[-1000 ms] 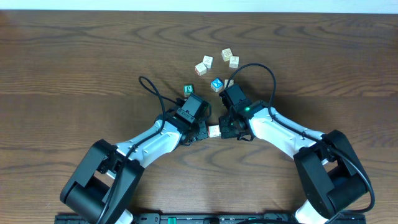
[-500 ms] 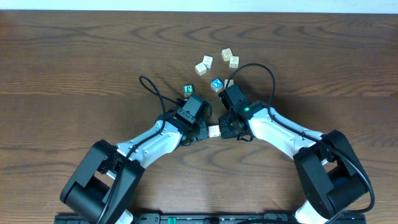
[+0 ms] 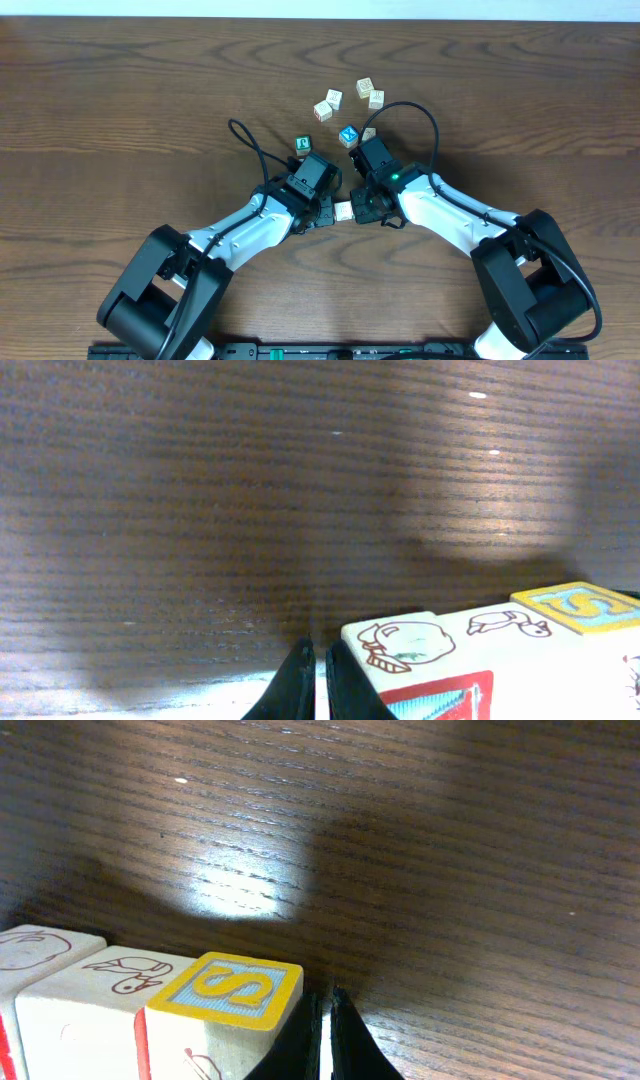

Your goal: Lift 3 blocks

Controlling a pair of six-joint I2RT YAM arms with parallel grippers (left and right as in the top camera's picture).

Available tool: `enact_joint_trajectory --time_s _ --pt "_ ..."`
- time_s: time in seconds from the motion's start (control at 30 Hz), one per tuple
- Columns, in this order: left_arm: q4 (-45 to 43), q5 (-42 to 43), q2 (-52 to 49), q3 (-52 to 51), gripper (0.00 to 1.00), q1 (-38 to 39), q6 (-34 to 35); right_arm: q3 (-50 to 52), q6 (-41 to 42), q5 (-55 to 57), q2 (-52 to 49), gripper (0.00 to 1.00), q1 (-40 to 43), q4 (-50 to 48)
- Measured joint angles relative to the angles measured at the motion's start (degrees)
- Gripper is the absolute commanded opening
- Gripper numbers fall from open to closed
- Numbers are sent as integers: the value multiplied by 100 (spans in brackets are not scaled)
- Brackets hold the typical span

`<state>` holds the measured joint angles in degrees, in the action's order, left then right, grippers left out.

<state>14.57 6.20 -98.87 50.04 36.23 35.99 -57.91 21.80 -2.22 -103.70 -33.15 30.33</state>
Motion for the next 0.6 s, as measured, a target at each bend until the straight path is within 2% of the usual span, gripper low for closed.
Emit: enact_joint_trajectory --time_s 0.3,0.6 --pt "11 -50 0 0 13 0 -728 0 -343 74 0 4 0 -2" --pt "-2 -35 0 0 13 2 -929 0 -466 136 0 4 0 0"
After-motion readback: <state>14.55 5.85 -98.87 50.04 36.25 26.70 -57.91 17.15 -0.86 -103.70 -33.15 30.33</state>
